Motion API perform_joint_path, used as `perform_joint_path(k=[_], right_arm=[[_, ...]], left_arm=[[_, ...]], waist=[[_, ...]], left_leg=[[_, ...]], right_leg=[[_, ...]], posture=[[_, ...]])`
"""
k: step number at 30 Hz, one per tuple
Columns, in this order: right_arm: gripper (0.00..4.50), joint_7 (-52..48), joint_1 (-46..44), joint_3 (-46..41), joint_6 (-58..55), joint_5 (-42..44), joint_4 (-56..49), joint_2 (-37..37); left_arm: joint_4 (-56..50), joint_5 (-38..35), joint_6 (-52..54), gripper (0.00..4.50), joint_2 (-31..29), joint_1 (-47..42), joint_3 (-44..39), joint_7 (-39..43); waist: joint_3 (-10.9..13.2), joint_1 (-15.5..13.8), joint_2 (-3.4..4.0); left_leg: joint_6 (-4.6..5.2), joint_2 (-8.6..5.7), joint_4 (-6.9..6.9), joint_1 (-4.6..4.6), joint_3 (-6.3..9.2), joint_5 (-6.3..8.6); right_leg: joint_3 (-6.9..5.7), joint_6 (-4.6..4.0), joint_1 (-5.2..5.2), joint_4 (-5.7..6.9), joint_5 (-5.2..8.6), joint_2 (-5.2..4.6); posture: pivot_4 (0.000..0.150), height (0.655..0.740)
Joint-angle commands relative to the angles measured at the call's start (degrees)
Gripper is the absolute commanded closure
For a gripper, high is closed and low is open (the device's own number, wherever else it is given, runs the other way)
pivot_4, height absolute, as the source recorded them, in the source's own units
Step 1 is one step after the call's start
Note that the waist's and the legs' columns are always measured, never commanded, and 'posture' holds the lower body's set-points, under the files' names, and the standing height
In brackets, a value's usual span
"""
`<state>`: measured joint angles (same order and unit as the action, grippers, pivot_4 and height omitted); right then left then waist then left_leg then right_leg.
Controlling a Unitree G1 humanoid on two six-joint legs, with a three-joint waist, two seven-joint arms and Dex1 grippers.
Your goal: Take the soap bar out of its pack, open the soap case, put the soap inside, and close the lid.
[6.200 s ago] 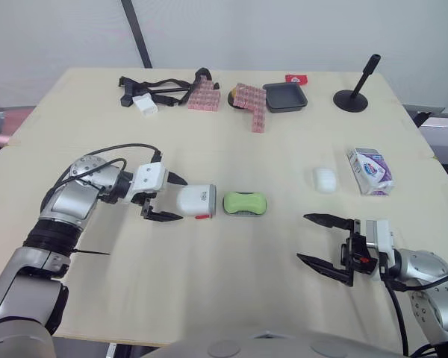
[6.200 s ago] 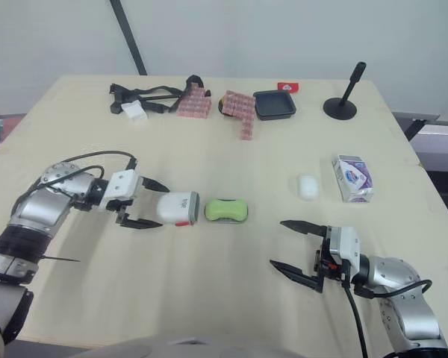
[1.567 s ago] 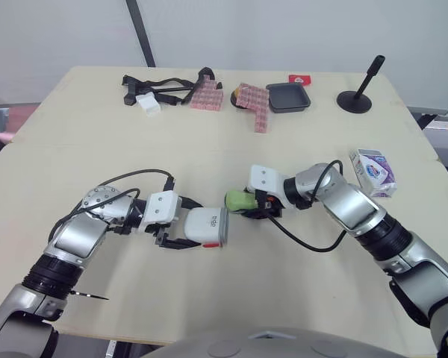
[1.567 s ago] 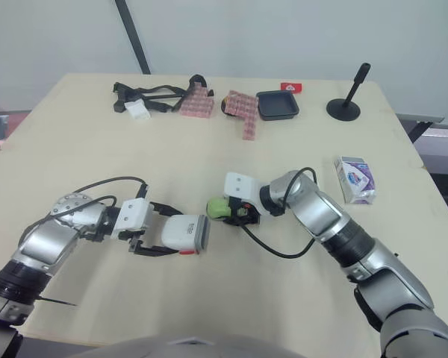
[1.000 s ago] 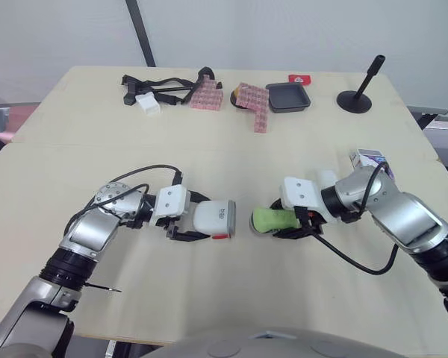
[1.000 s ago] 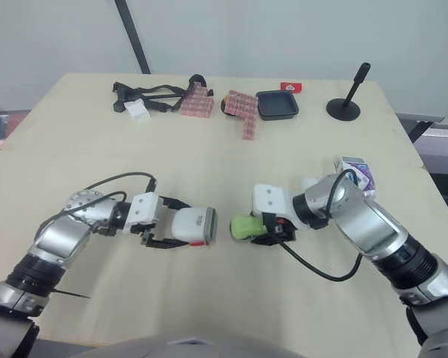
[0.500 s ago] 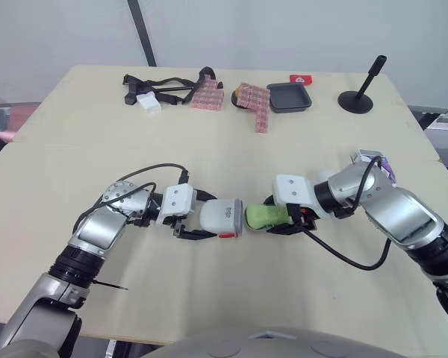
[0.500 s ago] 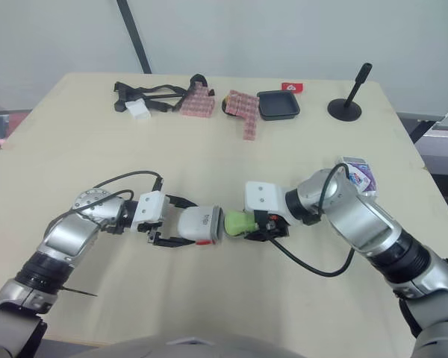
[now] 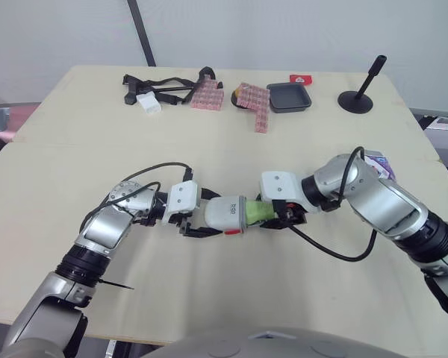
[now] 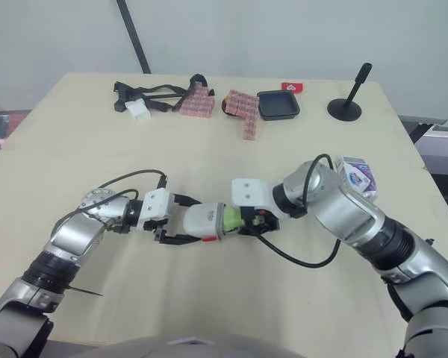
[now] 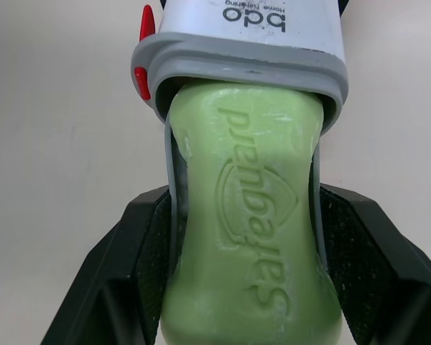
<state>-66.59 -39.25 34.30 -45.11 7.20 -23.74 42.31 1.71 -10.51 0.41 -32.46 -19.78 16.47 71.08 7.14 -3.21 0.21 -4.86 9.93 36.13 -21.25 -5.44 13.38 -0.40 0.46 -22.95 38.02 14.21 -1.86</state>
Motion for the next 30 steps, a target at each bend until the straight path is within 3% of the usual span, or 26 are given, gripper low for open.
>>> perform_joint_path(k=[1,18,20,23,30], right_arm=[[1.96,-0.7,-2.9,0.9,-0.4,-1.2,-0.7,-0.3],[1.96,0.0,-5.7,2.5,-10.5,0.9,-3.0,-2.2],[0.91,-0.2,-5.4,2.2,-11.1,1.8,-3.7,-1.9],[0.01,0.1,-5.3,1.9,-10.9,2.6,-3.8,-1.9],[0.01,0.9,-5.4,1.3,-9.7,3.4,-3.3,-1.7]], left_arm=[[-1.4,-0.5,0.4,0.86,0.5,-0.9,-0.5,-0.8],[-2.0,0.0,1.8,0.86,1.8,-0.9,0.2,-2.2],[-2.0,0.1,1.4,0.86,1.6,-0.8,0.3,-1.9],[-1.7,0.3,0.9,0.86,1.4,-0.9,0.4,-1.5],[-0.9,0.7,0.8,0.86,1.8,-1.7,0.4,-1.6]], waist=[[0.0,0.0,0.00],[0.0,-0.1,0.00],[0.0,-0.1,0.00],[0.0,-0.1,0.01],[0.0,-0.2,0.00]], left_leg=[[0.00,0.00,0.00,0.00,0.00,0.00],[-0.03,-0.02,0.00,0.00,0.00,-0.01],[-0.03,-0.03,0.00,0.00,0.00,-0.01],[-0.04,-0.03,0.00,0.01,0.00,-0.01],[-0.05,-0.03,0.00,0.00,0.00,-0.01]], right_leg=[[0.00,0.00,0.00,0.00,0.00,0.00],[0.02,0.01,0.00,0.01,0.00,0.03],[0.03,0.01,0.00,0.01,0.00,0.03],[0.03,0.01,0.00,0.02,0.00,0.03],[0.04,0.01,0.00,0.02,0.00,0.03]], posture=[[0.150,0.7374],[0.150,0.7374],[0.150,0.7374],[0.150,0.7374],[0.150,0.7374]])
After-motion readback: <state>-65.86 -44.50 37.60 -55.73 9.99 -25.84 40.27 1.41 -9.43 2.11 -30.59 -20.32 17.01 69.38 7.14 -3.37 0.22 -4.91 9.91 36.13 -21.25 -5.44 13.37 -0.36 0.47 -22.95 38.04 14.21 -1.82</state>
